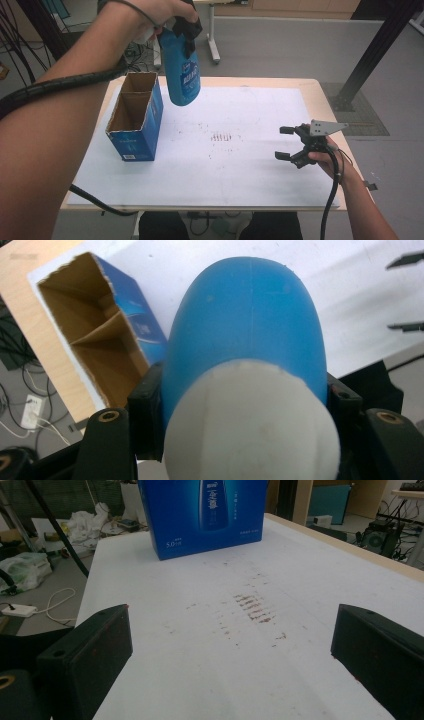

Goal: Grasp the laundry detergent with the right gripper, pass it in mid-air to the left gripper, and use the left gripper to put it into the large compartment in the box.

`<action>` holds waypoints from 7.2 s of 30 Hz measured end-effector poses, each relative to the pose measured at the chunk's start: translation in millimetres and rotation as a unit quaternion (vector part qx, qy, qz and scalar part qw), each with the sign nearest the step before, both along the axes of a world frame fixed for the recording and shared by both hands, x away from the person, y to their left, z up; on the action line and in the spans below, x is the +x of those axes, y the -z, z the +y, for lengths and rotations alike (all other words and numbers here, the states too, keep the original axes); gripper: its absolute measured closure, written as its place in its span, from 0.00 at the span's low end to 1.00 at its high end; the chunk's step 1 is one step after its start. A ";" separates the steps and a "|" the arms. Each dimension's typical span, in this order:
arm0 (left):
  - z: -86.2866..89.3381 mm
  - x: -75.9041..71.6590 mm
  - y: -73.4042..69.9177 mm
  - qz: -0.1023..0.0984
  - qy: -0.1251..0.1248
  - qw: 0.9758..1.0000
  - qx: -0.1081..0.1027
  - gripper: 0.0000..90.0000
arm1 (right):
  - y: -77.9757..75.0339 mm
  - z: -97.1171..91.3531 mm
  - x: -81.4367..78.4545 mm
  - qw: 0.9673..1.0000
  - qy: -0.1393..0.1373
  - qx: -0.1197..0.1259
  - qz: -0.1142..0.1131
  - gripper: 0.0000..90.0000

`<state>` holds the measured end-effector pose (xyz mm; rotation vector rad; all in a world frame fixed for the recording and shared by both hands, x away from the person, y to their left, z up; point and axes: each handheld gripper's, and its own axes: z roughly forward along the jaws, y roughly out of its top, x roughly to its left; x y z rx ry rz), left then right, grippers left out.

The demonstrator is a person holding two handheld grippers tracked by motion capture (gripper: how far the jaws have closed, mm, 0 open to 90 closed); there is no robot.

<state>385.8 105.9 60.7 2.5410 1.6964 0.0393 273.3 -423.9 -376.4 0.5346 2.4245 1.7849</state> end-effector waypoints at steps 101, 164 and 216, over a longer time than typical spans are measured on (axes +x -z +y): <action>139.2 46.0 96.3 0.073 -0.233 0.969 0.026 0.42 | 3.8 7.8 -1.6 1.000 0.000 0.005 -0.001 0.03; 145.4 55.8 221.3 0.142 -0.225 0.964 0.030 0.42 | 11.3 9.1 -2.0 1.000 0.001 0.002 0.012 0.03; 147.0 52.3 257.4 0.165 -0.226 0.960 0.027 0.42 | 7.2 10.5 -5.0 1.000 0.004 -0.003 0.010 0.03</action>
